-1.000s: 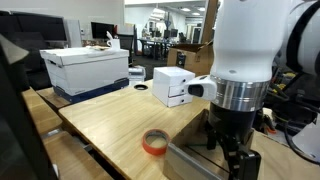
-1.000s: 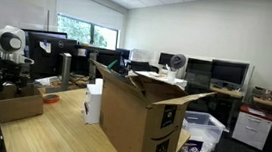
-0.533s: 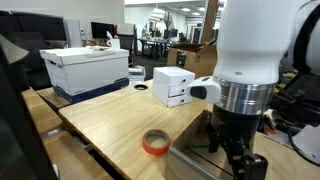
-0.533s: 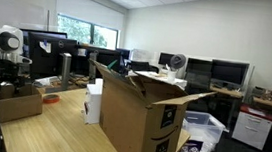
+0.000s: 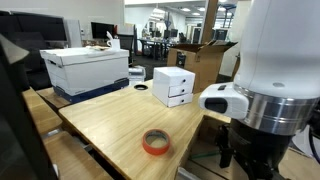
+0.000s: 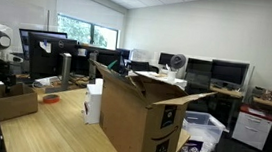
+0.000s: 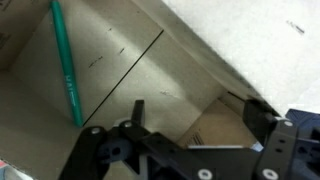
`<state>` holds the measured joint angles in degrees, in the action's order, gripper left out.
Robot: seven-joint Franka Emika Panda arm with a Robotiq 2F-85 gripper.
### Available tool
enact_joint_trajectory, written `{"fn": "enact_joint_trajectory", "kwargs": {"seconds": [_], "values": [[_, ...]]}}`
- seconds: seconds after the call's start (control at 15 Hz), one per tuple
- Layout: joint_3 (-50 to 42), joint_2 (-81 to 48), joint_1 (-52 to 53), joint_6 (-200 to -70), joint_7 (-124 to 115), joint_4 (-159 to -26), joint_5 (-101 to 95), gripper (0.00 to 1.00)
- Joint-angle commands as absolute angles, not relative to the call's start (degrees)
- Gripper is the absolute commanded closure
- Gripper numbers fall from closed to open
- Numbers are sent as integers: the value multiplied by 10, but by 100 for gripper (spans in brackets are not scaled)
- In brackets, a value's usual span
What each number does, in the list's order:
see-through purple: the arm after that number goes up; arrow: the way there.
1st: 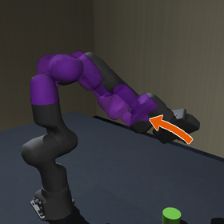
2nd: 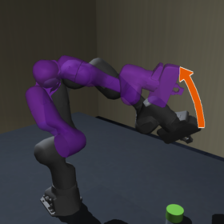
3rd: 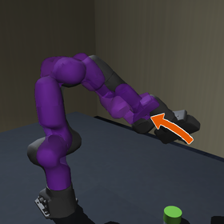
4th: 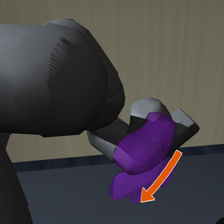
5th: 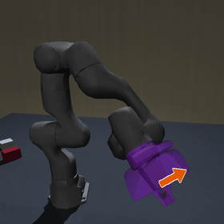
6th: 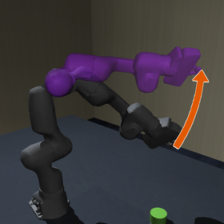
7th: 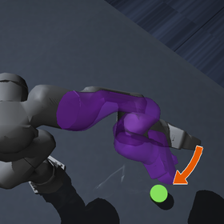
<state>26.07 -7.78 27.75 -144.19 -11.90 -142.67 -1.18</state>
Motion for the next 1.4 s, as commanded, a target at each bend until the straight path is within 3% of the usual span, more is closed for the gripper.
{"fn": "enact_joint_trajectory", "kwargs": {"seconds": [0.0,1.33], "values": [[265,-62,284,-1439,-133,-1433,-6,0],[213,-69,257,-1452,-137,-1443,-22,0]]}}
